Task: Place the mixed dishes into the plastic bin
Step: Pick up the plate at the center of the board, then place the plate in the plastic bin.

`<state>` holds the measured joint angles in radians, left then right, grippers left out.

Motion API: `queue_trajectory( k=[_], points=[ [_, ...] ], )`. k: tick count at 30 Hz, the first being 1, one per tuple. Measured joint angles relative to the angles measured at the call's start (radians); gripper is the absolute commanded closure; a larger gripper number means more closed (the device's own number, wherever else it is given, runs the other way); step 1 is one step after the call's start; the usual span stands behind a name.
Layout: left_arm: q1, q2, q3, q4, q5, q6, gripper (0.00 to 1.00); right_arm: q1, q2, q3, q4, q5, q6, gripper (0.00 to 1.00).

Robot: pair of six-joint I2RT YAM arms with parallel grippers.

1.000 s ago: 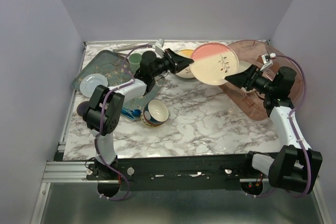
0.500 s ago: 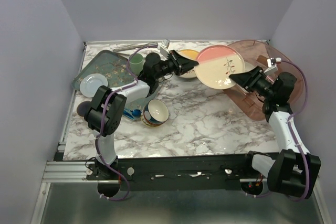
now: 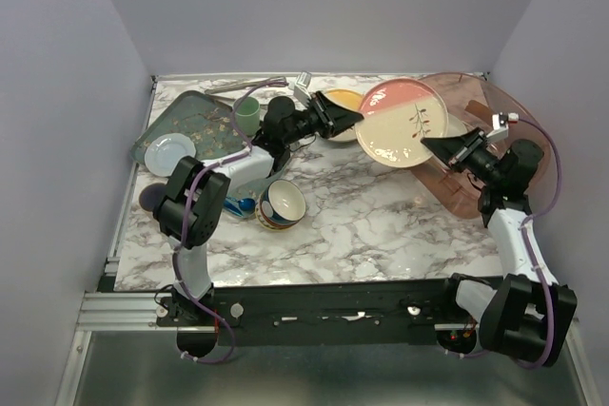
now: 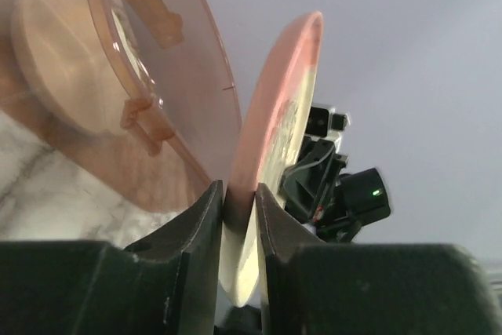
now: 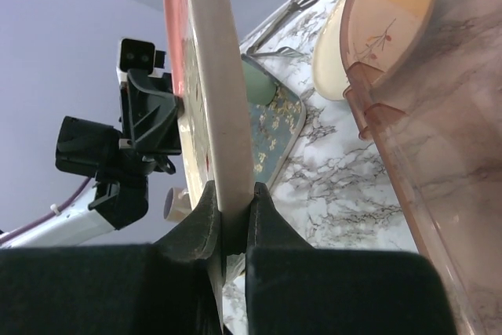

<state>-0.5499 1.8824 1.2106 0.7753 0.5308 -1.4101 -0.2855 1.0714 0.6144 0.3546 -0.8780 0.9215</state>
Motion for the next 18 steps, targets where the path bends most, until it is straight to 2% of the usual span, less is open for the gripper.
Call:
queue_trajectory(
  k=[2, 4, 5, 8, 13, 14, 18],
  points=[
    [-0.005, -0.01, 0.0, -0.027, -0.002, 0.018, 0.42, -0.012, -0.013, -0.01, 0.002, -0.013, 0.003, 1.0],
    [-0.008, -0.036, 0.0, -0.068, 0.0, 0.031, 0.34, -0.029, -0.026, -0.022, 0.004, -0.018, 0.003, 1.0],
    [-0.009, -0.055, 0.0, -0.087, -0.001, 0.046, 0.26, -0.04, -0.032, -0.027, 0.004, -0.021, 0.006, 1.0],
    [-0.008, -0.126, 0.0, -0.141, -0.005, 0.086, 0.16, -0.074, -0.04, -0.037, 0.01, -0.025, 0.014, 1.0],
    [0.013, -0.258, 0.0, -0.256, -0.048, 0.188, 0.06, -0.126, -0.043, -0.042, 0.012, -0.026, 0.04, 1.0],
    [0.017, -0.271, 0.0, -0.271, -0.053, 0.202, 0.01, -0.135, -0.045, -0.042, 0.013, -0.026, 0.048, 1.0],
    [0.072, -0.368, -0.003, -0.386, -0.102, 0.297, 0.01, -0.156, -0.047, -0.043, 0.021, -0.029, 0.062, 1.0]
  ],
)
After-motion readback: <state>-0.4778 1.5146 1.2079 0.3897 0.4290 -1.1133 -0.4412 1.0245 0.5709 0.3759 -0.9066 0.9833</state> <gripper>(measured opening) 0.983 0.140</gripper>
